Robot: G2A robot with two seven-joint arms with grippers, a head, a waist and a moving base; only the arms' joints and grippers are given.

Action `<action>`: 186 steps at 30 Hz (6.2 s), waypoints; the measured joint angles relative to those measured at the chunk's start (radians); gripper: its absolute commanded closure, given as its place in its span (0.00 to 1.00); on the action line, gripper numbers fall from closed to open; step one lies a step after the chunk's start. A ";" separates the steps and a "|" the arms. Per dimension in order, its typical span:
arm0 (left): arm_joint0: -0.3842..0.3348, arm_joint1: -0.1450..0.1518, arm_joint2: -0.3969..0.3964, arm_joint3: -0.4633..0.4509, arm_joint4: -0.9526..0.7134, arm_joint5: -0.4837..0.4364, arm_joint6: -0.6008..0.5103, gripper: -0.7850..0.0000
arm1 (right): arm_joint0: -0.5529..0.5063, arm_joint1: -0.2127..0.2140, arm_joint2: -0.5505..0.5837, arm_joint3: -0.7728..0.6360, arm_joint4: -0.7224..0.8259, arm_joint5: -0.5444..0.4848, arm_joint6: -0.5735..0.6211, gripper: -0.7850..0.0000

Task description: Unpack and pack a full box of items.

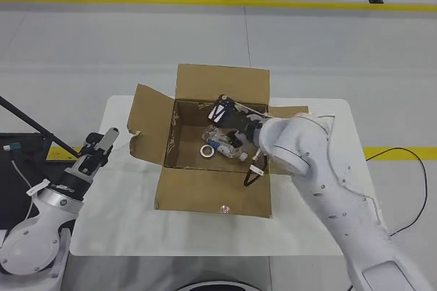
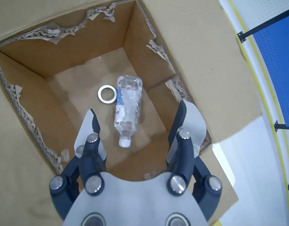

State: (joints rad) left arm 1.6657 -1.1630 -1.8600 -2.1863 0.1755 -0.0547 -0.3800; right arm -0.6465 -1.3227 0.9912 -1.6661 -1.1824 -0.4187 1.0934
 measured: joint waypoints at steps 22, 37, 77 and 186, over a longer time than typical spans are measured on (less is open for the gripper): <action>-0.054 0.003 0.046 0.025 0.011 0.016 -0.025 0.00 | -0.438 0.134 0.730 -0.223 0.055 -0.152 0.153 0.07; -0.054 0.003 0.046 0.025 0.010 0.016 -0.024 0.00 | -0.597 0.256 0.764 -0.053 0.091 -0.207 0.101 0.23; -0.054 0.003 0.046 0.025 0.011 0.016 -0.025 0.00 | -0.604 0.538 0.576 0.130 0.381 -0.264 0.044 0.57; -0.010 0.001 -0.049 0.044 -0.046 -0.006 0.022 0.00 | 0.475 -0.190 -0.762 0.848 0.535 -0.045 -0.115 0.88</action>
State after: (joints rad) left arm 1.6562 -1.1618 -1.9094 -2.1423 0.1296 -0.0604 -0.3582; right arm -0.1711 -1.5125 0.2297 -0.8186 -0.6473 -0.4637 0.9781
